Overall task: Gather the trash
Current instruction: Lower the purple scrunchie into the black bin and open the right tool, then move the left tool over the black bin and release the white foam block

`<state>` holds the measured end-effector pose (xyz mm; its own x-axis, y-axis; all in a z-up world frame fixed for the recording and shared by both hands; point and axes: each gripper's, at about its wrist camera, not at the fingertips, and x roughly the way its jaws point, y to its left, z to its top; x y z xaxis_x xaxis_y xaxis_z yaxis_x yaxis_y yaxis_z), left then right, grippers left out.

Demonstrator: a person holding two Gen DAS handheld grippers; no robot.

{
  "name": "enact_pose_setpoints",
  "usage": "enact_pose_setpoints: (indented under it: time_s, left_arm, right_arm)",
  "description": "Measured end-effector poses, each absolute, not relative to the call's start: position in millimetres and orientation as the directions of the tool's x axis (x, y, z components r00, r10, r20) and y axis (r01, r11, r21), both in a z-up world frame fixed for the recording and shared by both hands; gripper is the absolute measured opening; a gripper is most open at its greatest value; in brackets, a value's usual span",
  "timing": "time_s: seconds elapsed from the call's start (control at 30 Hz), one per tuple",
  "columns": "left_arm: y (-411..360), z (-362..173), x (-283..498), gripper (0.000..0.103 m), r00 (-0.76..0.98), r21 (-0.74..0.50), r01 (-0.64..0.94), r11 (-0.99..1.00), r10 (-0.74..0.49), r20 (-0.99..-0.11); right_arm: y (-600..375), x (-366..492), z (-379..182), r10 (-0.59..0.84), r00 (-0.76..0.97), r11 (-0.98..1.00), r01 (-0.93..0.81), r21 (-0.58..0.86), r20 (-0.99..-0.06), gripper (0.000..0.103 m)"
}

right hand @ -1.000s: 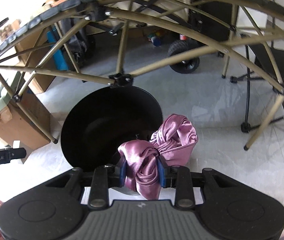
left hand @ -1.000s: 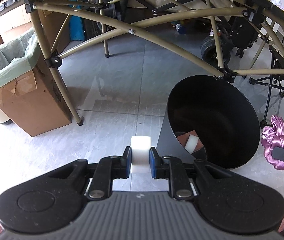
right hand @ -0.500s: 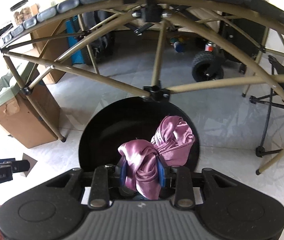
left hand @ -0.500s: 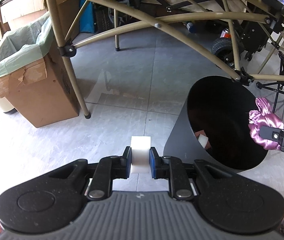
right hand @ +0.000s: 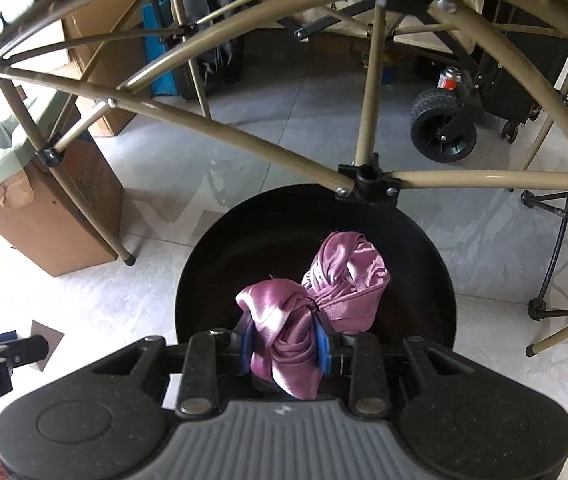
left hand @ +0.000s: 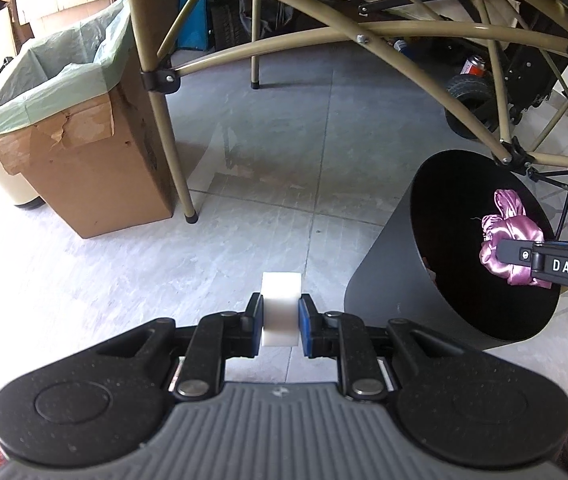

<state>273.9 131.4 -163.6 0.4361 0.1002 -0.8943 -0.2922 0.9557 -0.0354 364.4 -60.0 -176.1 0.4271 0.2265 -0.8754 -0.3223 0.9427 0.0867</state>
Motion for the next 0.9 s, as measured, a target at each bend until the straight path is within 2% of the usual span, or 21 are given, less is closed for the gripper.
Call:
enact_pose_setpoints:
  time_s: [0.27,0.33,0.4,0.43,0.47,0.53,0.9]
  left_arm:
    - [132.1,-162.9,273.2,0.018,0.435,-0.042,-0.295,0.954,0.095,-0.895]
    - [132.1,-163.1,273.1,0.018,0.435,-0.042,-0.294,0.955,0.094,-0.895]
    - [132.5,-163.5,272.9,0.018,0.434,-0.041,-0.294,0.955,0.095,-0.896]
    - [132.1,-163.3,273.0,0.018,0.434,-0.041,-0.295,0.955,0.095,-0.896]
    - [131.9,-163.2,272.9,0.018,0.433,-0.041,-0.296,0.954,0.096,-0.896]
    - [131.6,-163.4,273.0,0.018,0.433,-0.040,-0.295,0.955,0.096,-0.896]
    - [131.0,-164.4,273.6,0.018,0.436,-0.038,-0.286,0.958,0.094,-0.895]
  right_arm:
    - [-51.9,370.1,-184.1,0.210,0.407,0.944,-0.322,0.076,-0.889,0.030]
    - [-51.9,371.1,-184.7,0.200,0.410,0.946,-0.318,0.066,-0.890,0.034]
    - [-52.1,372.4,-185.5,0.188,0.408,0.950,-0.308,0.060,-0.893,0.045]
    - [-52.7,373.1,-185.5,0.180,0.408,0.952,-0.300,0.055,-0.895,0.057]
    - [-53.5,373.7,-185.5,0.173,0.408,0.956,-0.290,0.052,-0.896,0.074]
    - [-55.4,374.8,-185.9,0.160,0.406,0.963,-0.266,0.051,-0.900,0.091]
    - [-61.5,374.6,-187.7,0.154,0.394,0.967,-0.250,0.055,-0.906,0.093]
